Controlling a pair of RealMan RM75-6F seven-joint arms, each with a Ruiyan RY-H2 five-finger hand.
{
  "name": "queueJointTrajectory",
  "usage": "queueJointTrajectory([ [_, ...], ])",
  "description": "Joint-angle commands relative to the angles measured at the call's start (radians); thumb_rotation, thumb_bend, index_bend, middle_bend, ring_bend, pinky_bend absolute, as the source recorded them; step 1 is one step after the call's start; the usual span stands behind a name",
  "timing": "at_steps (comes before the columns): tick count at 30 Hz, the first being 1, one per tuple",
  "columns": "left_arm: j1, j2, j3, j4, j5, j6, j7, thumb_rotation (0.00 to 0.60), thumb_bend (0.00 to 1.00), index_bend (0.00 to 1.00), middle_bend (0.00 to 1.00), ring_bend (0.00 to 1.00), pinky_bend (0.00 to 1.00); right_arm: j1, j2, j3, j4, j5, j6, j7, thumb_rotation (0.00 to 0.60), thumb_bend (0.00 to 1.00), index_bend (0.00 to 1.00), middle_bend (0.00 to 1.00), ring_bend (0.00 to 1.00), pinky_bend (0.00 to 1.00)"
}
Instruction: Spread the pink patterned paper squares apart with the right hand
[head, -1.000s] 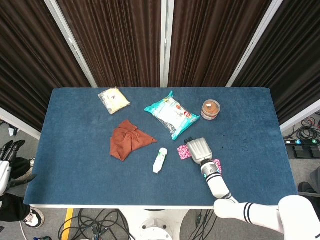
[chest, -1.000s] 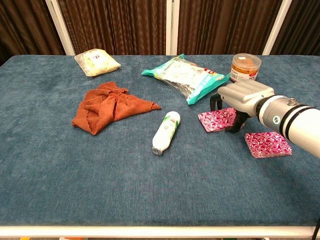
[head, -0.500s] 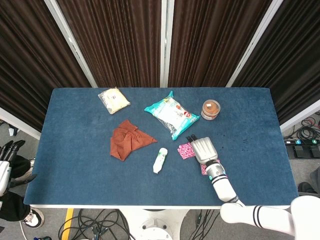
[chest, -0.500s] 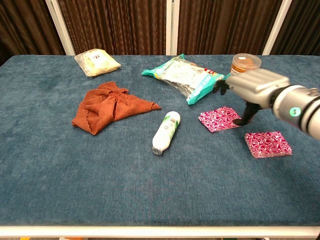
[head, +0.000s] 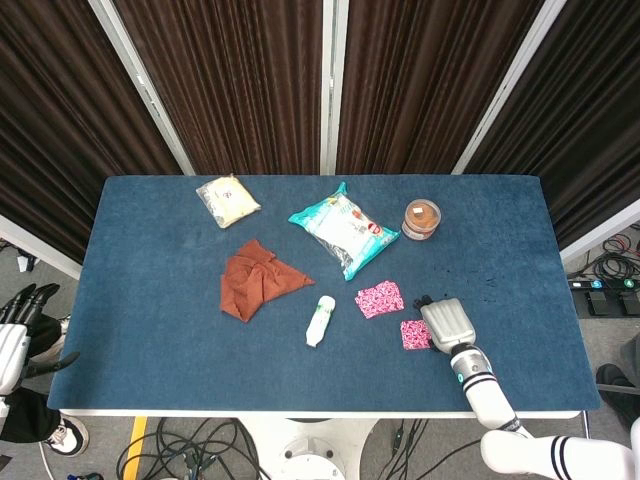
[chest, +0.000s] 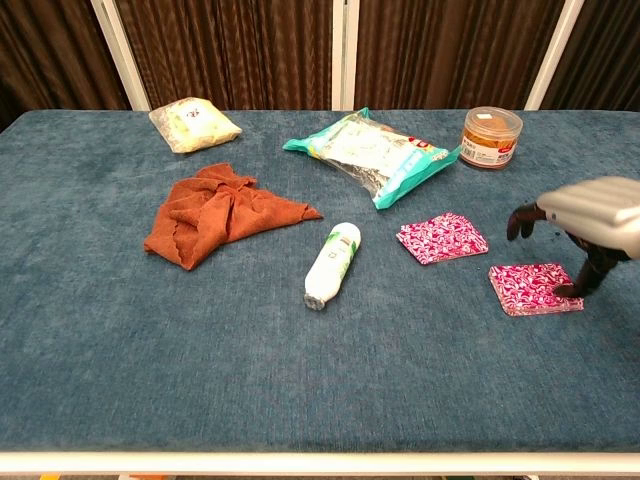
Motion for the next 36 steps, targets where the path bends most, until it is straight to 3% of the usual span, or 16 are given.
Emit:
queueJointTrajectory([
  [1,-0.001,0.001,0.001,0.000,0.003,0.001,0.000,0.600,0.02,0.09,0.10,0.00,0.13,-0.005,-0.005,-0.006,0.006,-0.009,0.000,0.007,0.600,0.12,0.27,0.24,0.77,0.83],
  [15,0.001,0.004,0.001,-0.002,0.002,0.007,-0.010,0.600,0.02,0.09,0.10,0.00,0.13,-0.017,-0.023,-0.026,0.013,-0.042,0.006,0.007,0.600,0.13,0.29,0.27,0.77,0.83],
  [36,0.002,0.003,-0.002,-0.001,-0.006,0.005,-0.009,0.600,0.02,0.09,0.10,0.00,0.13,-0.021,-0.050,-0.018,0.035,-0.047,0.011,-0.005,0.600,0.16,0.34,0.32,0.77,0.83],
])
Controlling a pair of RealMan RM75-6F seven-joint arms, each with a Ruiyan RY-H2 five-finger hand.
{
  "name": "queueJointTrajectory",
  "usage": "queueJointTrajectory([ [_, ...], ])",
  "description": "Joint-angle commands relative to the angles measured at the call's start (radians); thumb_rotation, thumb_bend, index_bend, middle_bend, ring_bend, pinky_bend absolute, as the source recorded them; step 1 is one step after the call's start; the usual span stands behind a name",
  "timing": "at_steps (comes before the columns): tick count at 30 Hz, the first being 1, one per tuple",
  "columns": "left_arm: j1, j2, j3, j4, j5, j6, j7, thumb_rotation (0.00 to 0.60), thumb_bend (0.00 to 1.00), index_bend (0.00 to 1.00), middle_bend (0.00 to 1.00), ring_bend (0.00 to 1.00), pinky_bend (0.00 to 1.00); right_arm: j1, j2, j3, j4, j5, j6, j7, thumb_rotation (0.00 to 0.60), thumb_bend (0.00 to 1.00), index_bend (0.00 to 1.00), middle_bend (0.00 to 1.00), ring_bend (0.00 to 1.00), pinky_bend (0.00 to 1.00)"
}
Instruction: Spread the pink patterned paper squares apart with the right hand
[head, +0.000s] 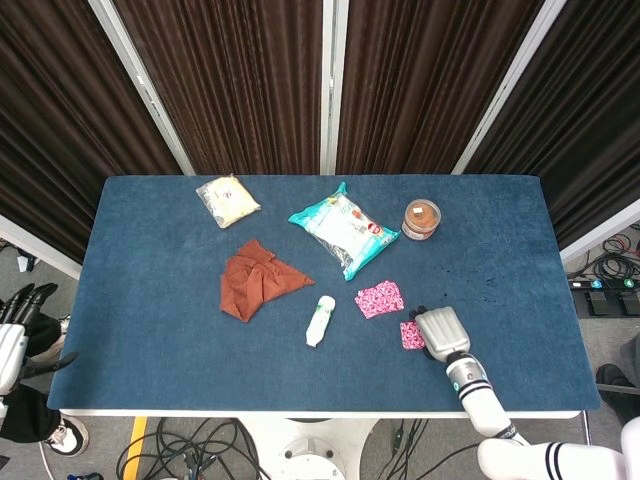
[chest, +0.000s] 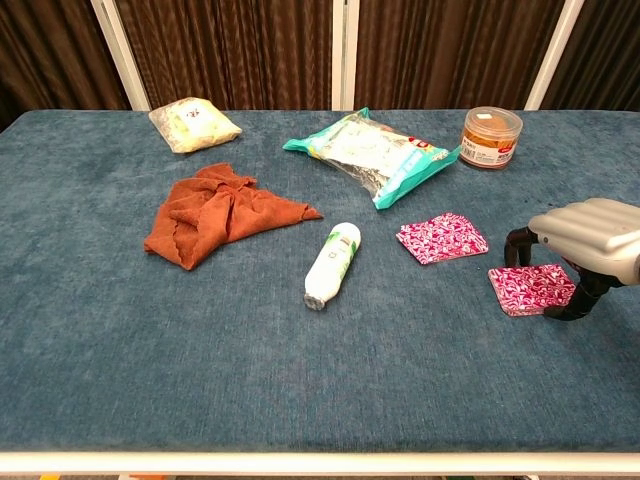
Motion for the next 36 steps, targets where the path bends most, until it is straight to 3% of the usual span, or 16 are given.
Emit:
queueJointTrajectory([
  [1,0.000,0.000,0.000,0.000,0.000,0.000,-0.001,0.600,0.02,0.09,0.10,0.00,0.13,0.000,-0.003,0.001,0.003,0.000,-0.001,-0.001,0.600,0.16,0.34,0.32,0.77,0.83],
  [16,0.000,0.000,0.000,0.000,0.001,0.001,-0.005,0.600,0.02,0.09,0.10,0.00,0.13,-0.004,-0.007,0.009,0.006,-0.006,0.011,-0.007,0.600,0.20,0.44,0.44,0.77,0.83],
  [25,0.000,0.001,0.000,-0.001,0.001,0.000,-0.008,0.600,0.02,0.09,0.10,0.00,0.13,-0.010,0.013,0.024,-0.006,-0.024,0.021,0.020,0.600,0.20,0.45,0.45,0.77,0.83],
  [32,0.000,0.001,0.000,0.000,0.001,0.000,-0.010,0.600,0.02,0.09,0.10,0.00,0.13,0.002,0.029,0.085,0.044,0.014,0.011,0.062,0.600,0.20,0.46,0.45,0.77,0.83],
  [36,-0.001,0.000,0.001,0.000,0.001,-0.002,-0.007,0.600,0.02,0.09,0.10,0.00,0.13,0.023,0.012,0.133,0.152,0.043,-0.042,0.125,0.600,0.21,0.46,0.45,0.77,0.83],
])
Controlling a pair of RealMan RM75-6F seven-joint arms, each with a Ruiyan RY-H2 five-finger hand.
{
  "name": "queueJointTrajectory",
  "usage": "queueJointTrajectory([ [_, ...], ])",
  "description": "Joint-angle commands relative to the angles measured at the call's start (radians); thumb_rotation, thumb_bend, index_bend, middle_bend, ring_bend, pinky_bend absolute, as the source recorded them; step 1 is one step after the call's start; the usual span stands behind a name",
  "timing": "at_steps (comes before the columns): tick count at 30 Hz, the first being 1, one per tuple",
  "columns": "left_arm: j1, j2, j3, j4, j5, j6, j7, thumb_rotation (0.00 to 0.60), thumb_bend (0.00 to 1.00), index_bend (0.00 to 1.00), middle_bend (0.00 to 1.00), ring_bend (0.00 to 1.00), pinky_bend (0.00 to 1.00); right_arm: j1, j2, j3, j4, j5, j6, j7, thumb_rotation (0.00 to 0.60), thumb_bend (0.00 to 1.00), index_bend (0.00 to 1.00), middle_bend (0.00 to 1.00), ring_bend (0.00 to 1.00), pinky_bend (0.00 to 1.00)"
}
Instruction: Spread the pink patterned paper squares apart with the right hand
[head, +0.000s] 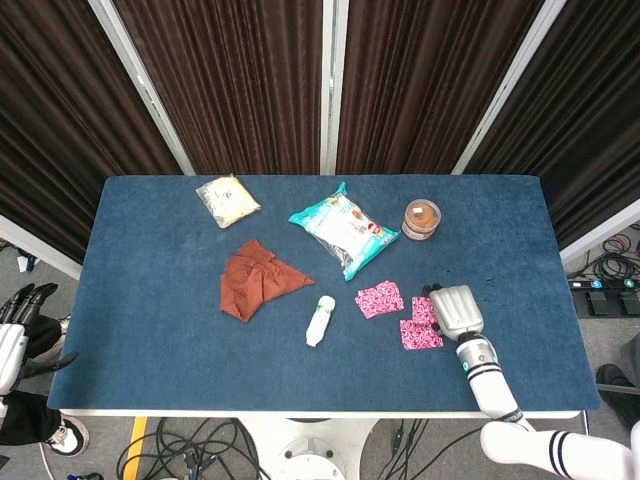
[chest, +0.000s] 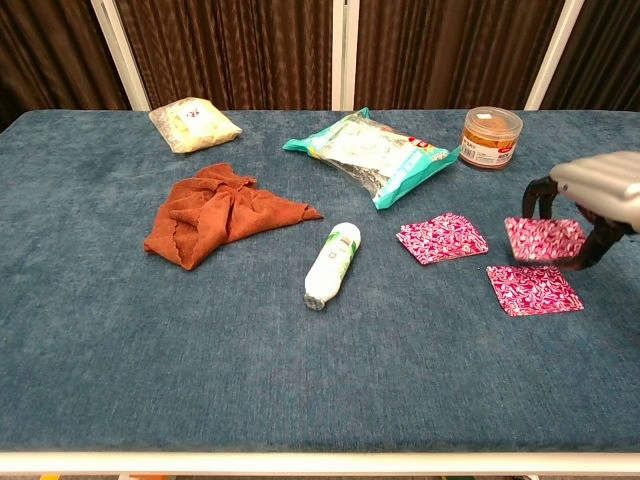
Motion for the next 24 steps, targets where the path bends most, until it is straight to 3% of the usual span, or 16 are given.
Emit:
queueJointTrajectory([
  [1,0.000,-0.001,0.001,0.000,0.000,-0.002,0.002,0.600,0.02,0.09,0.10,0.00,0.13,0.023,-0.021,0.047,0.111,0.025,-0.057,0.072,0.600,0.21,0.46,0.45,0.77,0.83],
  [7,-0.005,-0.003,0.002,-0.003,0.002,-0.007,0.019,0.600,0.02,0.09,0.10,0.00,0.13,0.056,-0.091,0.072,0.309,0.020,-0.143,0.149,0.600,0.21,0.46,0.45,0.77,0.83],
  [15,-0.007,-0.006,0.001,-0.005,0.003,-0.008,0.025,0.600,0.01,0.09,0.10,0.00,0.13,0.065,-0.137,0.072,0.387,-0.032,-0.191,0.228,0.600,0.19,0.46,0.42,0.77,0.83],
  [24,-0.006,-0.004,-0.001,-0.005,0.001,-0.004,0.019,0.600,0.02,0.09,0.10,0.00,0.13,0.065,-0.097,0.068,0.345,-0.028,-0.210,0.216,0.600,0.09,0.22,0.19,0.77,0.83],
])
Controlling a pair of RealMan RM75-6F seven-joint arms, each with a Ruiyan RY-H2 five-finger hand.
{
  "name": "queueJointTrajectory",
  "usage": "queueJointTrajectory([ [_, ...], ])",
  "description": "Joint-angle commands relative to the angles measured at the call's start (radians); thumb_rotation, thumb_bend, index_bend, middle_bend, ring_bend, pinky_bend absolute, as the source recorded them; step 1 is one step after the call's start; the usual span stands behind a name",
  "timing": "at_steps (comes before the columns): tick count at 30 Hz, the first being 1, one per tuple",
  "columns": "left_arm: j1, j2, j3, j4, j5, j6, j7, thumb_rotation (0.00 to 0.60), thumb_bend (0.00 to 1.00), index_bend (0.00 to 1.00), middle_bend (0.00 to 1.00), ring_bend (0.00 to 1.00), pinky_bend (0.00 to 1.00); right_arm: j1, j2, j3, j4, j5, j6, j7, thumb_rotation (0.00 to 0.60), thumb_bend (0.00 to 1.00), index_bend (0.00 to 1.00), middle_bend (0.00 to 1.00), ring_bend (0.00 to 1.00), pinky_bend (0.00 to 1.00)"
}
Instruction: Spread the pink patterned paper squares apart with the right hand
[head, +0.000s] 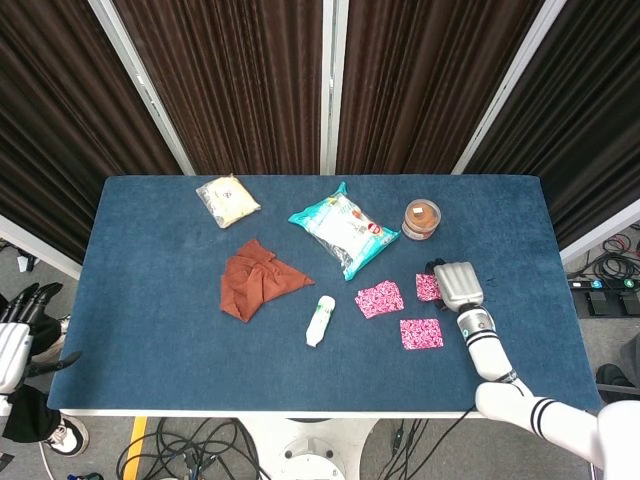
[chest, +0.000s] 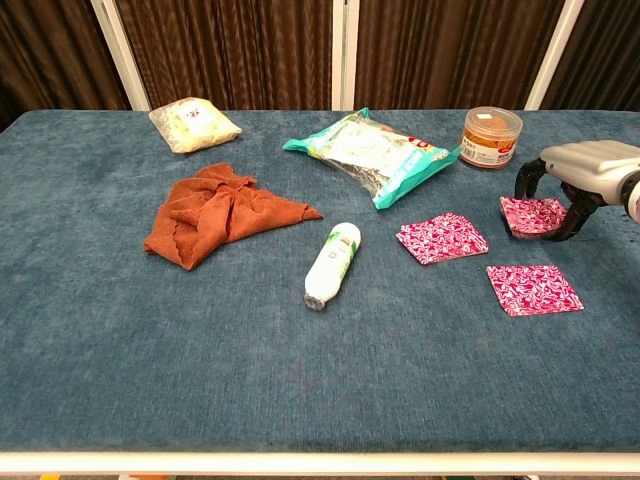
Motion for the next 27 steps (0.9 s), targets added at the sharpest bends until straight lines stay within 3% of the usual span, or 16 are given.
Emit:
queueJointTrajectory([
  [1,0.000,0.000,0.000,0.001,-0.001,-0.001,-0.002,0.600,0.01,0.09,0.10,0.00,0.13,-0.002,0.013,0.000,-0.019,0.013,0.000,-0.013,0.600,0.09,0.21,0.18,0.77,0.83],
  [6,0.001,0.001,0.000,0.002,-0.002,0.000,-0.005,0.600,0.02,0.09,0.10,0.00,0.13,-0.013,0.049,0.000,-0.071,0.011,0.020,-0.013,0.600,0.09,0.17,0.17,0.77,0.83],
  [10,0.002,0.003,-0.003,0.001,-0.004,0.004,-0.006,0.600,0.02,0.09,0.10,0.00,0.13,-0.058,0.110,-0.007,-0.174,-0.069,0.106,0.044,0.600,0.09,0.17,0.19,0.76,0.83],
  [12,0.004,0.005,-0.003,0.000,-0.005,0.005,-0.006,0.600,0.02,0.09,0.10,0.00,0.13,-0.103,0.158,-0.020,-0.243,-0.153,0.190,0.100,0.600,0.08,0.17,0.21,0.71,0.82],
  [13,0.004,0.005,-0.003,-0.001,-0.005,0.006,-0.006,0.600,0.02,0.09,0.10,0.00,0.13,-0.124,0.181,-0.029,-0.269,-0.196,0.232,0.125,0.600,0.08,0.18,0.22,0.64,0.80],
  [14,0.004,0.005,-0.003,-0.002,-0.005,0.006,-0.005,0.600,0.02,0.09,0.10,0.00,0.13,-0.148,0.204,-0.040,-0.290,-0.238,0.274,0.151,0.600,0.08,0.18,0.22,0.58,0.76],
  [15,0.004,0.005,-0.003,-0.003,-0.004,0.007,-0.002,0.600,0.02,0.09,0.10,0.00,0.13,-0.179,0.237,-0.057,-0.316,-0.288,0.324,0.185,0.600,0.08,0.18,0.21,0.49,0.65],
  [18,0.005,0.002,-0.003,0.003,-0.002,0.012,0.006,0.600,0.02,0.09,0.10,0.00,0.13,-0.267,0.324,-0.101,-0.395,-0.347,0.412,0.284,0.600,0.08,0.10,0.07,0.14,0.13],
  [19,0.007,0.000,-0.003,0.008,-0.003,0.014,0.010,0.600,0.02,0.09,0.10,0.00,0.13,-0.296,0.346,-0.111,-0.414,-0.360,0.442,0.318,0.600,0.08,0.05,0.02,0.05,0.04],
  [20,0.008,-0.003,-0.003,0.012,-0.007,0.012,0.011,0.600,0.02,0.09,0.10,0.00,0.13,-0.335,0.364,-0.125,-0.418,-0.388,0.494,0.353,0.600,0.08,0.02,0.00,0.01,0.00],
  [24,0.010,0.004,0.004,0.011,-0.003,0.007,0.017,0.600,0.02,0.09,0.10,0.00,0.13,-0.447,0.352,-0.166,-0.314,-0.467,0.661,0.370,0.600,0.08,0.00,0.00,0.00,0.00],
  [27,0.011,0.012,0.006,-0.004,0.006,0.016,0.026,0.600,0.02,0.09,0.10,0.00,0.13,-0.514,0.319,-0.184,-0.254,-0.467,0.712,0.402,0.600,0.08,0.00,0.00,0.00,0.00],
])
